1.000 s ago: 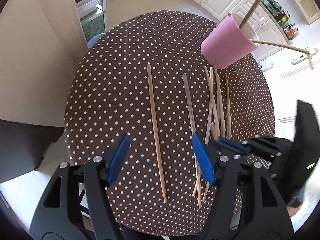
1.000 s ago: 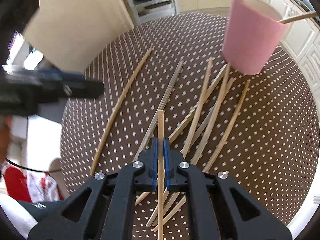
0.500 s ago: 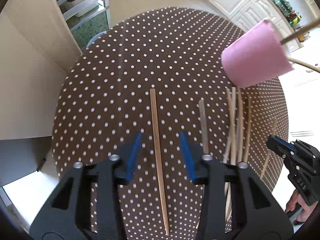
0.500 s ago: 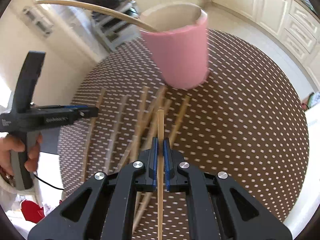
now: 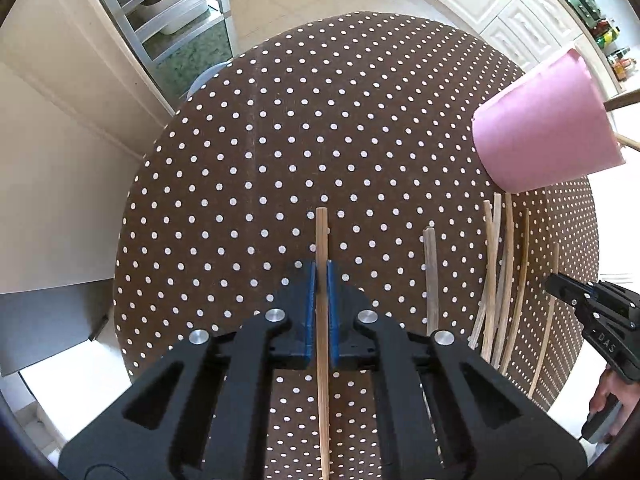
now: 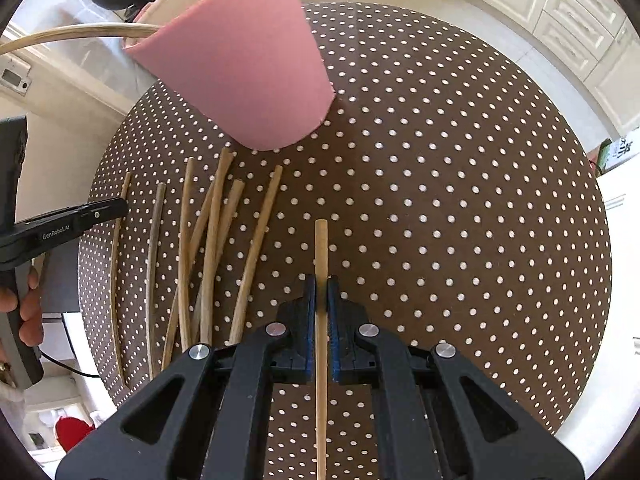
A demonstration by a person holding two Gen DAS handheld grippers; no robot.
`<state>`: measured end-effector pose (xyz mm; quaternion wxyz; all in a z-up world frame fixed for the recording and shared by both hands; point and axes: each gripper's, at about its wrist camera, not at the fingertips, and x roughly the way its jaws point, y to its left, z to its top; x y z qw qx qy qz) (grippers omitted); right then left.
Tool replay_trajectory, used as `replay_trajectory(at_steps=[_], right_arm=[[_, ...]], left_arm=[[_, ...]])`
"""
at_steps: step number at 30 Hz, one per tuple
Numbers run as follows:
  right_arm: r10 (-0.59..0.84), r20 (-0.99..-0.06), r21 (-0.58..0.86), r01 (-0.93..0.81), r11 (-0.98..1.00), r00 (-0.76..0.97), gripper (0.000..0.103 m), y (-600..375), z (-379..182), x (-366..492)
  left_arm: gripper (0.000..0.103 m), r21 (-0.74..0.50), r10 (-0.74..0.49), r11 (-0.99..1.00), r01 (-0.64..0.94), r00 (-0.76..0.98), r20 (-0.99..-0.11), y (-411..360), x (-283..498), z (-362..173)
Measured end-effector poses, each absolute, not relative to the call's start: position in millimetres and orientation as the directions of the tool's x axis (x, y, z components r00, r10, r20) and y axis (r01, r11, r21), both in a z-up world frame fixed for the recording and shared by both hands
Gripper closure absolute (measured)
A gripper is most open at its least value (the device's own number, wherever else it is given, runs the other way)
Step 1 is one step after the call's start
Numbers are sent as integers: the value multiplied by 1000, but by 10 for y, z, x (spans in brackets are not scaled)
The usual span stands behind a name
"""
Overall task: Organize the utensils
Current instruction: 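Lift both chopsticks and lower them into the pink cup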
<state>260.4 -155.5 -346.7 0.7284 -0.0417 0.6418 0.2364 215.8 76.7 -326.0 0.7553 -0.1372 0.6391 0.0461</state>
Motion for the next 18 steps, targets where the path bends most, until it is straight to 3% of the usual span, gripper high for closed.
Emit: replay_trajectory(at_steps=[18], right_arm=[[416, -880, 313, -379, 871, 231, 98, -1815, -2453, 2253]], left_arm=[[97, -235, -151, 959, -160, 412, -899, 724, 1599, -2230]])
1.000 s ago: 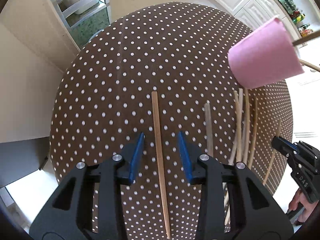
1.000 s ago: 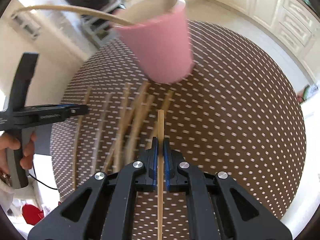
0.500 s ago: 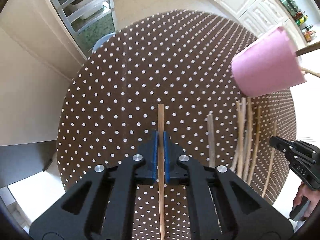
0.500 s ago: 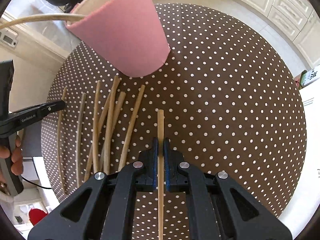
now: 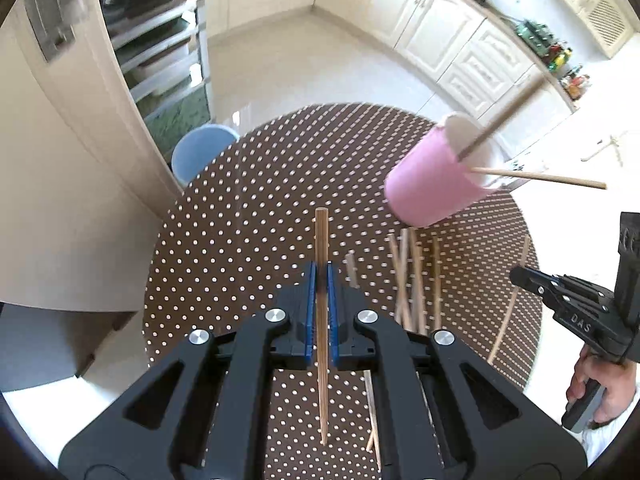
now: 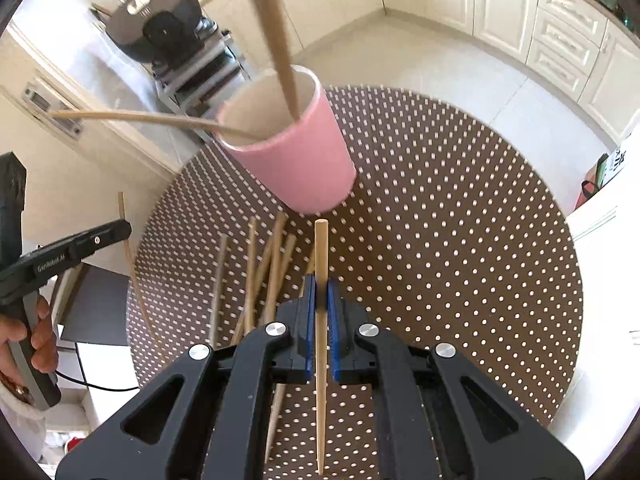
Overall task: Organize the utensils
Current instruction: 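Lift both chopsticks and lower them into the pink cup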
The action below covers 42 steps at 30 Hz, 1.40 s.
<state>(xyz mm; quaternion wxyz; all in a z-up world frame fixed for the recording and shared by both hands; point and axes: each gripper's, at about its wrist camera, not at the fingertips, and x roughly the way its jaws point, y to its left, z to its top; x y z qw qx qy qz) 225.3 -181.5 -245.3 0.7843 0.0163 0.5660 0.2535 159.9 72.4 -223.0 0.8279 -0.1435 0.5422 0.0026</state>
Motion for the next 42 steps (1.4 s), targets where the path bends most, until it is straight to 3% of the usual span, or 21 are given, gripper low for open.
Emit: replay_trajectory(at_steps=[15, 24, 42], right_arm=[[480, -762, 294, -427, 855, 436, 98, -1847, -1351, 1750], [494, -683, 254, -459, 851, 538, 98, -1837, -971, 1683], [522, -545, 186, -512, 838, 656, 98, -1792, -362, 1884]], left_arm=[[97, -276, -238, 961, 22, 579, -780, 491, 1216, -1255], [97, -277, -276, 955, 104, 651, -707, 271, 1170, -814], [97, -251, -233, 963, 95, 760, -607, 29, 1632, -259]])
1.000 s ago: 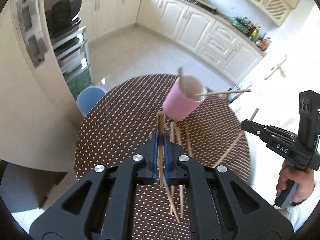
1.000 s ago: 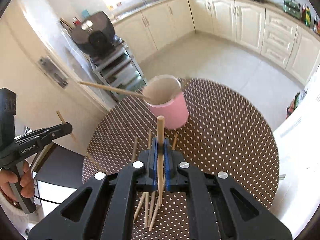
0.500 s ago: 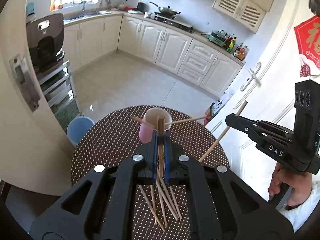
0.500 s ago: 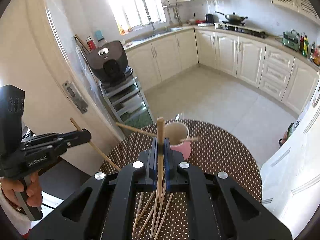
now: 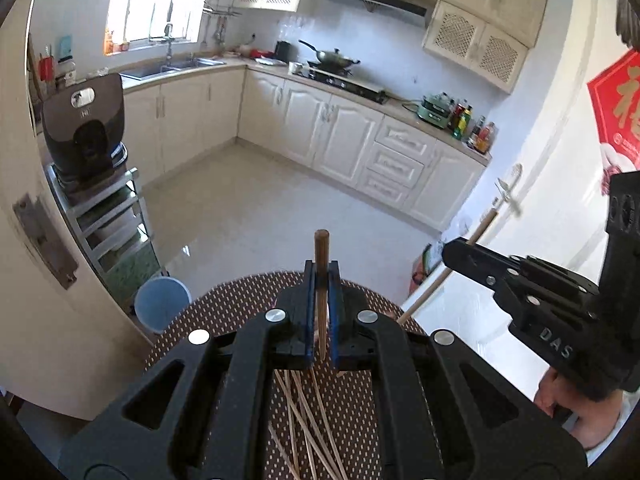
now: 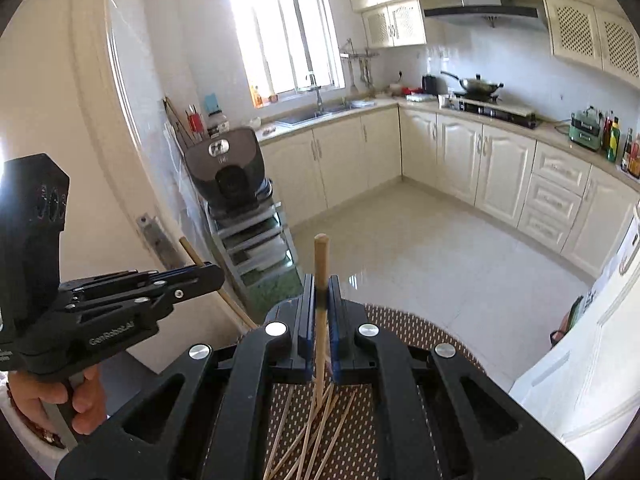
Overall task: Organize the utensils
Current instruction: 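Lift both chopsticks and lower them into the pink cup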
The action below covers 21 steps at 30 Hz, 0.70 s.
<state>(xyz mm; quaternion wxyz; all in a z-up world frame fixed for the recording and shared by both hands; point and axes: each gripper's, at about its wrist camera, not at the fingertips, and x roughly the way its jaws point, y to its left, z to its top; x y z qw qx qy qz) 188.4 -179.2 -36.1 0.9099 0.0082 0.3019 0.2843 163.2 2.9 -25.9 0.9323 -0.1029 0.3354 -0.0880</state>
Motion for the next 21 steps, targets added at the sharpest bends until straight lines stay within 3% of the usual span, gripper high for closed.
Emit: replay_trajectory(at_steps=[13, 21], right_arm=[[519, -514, 174, -509, 843, 683, 98, -1821, -457, 2402], [527, -583, 187, -529, 828, 619, 98, -1651, -751, 2736]], left_arm=[[97, -217, -145, 976, 8, 768, -623, -51, 2195, -366], [97, -192, -118, 981, -21, 723, -681, -61, 2542, -638]])
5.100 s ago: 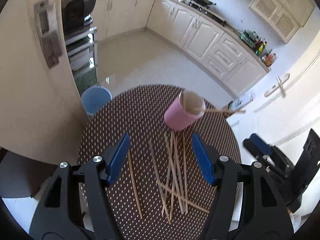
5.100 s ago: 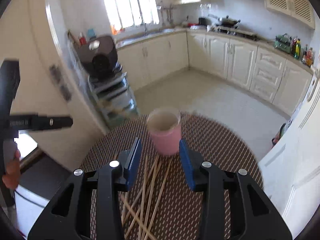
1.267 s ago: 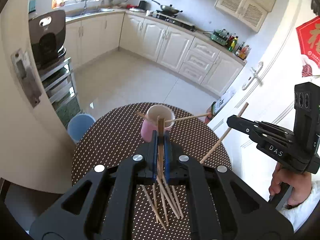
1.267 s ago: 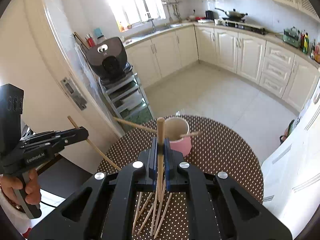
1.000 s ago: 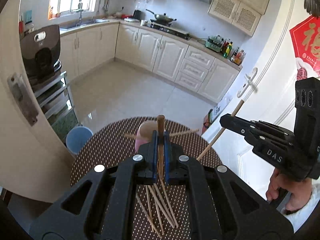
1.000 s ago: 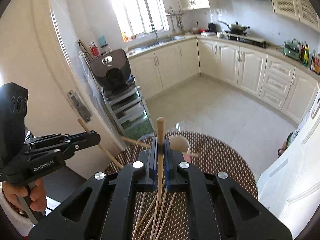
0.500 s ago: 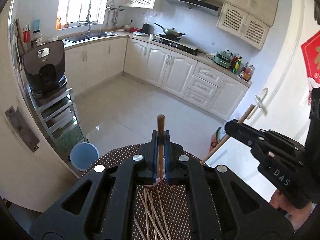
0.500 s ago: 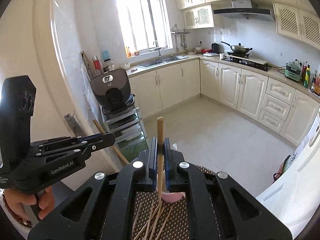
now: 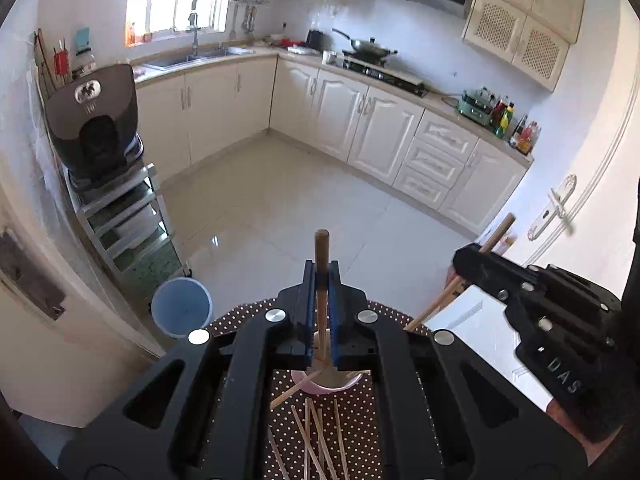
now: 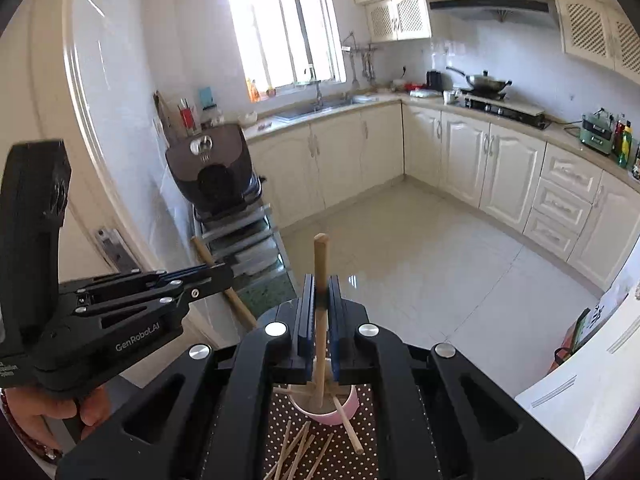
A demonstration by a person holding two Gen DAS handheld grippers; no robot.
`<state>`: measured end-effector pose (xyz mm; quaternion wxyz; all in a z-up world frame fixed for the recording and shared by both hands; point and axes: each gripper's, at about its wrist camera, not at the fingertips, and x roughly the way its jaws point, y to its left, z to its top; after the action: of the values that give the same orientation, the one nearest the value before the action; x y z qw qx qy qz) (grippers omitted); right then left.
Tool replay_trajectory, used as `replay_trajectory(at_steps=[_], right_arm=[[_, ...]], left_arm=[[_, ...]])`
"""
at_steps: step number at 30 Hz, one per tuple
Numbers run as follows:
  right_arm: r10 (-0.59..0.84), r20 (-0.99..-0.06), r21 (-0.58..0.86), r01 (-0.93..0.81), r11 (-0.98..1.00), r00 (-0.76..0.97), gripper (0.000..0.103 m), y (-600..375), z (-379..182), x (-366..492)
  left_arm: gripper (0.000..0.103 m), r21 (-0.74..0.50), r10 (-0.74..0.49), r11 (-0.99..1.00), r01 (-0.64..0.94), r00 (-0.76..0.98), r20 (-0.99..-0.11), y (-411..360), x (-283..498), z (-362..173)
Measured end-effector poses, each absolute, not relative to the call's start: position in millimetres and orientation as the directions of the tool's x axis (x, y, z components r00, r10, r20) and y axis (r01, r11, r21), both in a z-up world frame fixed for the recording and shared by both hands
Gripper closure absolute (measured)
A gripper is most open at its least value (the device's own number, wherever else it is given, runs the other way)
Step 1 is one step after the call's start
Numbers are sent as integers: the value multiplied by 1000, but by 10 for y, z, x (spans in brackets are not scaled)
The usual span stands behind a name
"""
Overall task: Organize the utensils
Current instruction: 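Lift both chopsticks and lower them into the pink cup, then open both grippers above the pink cup and pull back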
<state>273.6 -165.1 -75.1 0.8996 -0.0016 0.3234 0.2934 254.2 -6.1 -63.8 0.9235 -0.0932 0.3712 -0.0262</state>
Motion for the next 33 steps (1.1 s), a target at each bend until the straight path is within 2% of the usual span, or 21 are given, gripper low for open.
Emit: replay_trajectory(at_steps=[4, 14, 27, 30, 33], right_arm=[[524, -631, 200, -533, 822, 572, 98, -1565, -962, 2822], [507, -698, 222, -520, 824, 505, 98, -1482, -1253, 2882], [479, -727, 226, -486, 844, 493, 95, -1495, -1310, 2847], [473, -727, 230, -473, 851, 498, 95, -1504, -1291, 2820], [474, -719, 237, -461, 855, 509, 95, -1517, -1242, 2778]], left_arm=[[97, -166, -105, 986, -24, 678, -727, -78, 2640, -845], [96, -191, -150, 982, -5, 602, -784, -156, 2701, -1114], [95, -174, -126, 984, -25, 593, -795, -146, 2576, -1123], [86, -154, -99, 987, -40, 608, -788, -150, 2498, -1085], [66, -162, -99, 986, -45, 625, -774, -127, 2416, -1033]])
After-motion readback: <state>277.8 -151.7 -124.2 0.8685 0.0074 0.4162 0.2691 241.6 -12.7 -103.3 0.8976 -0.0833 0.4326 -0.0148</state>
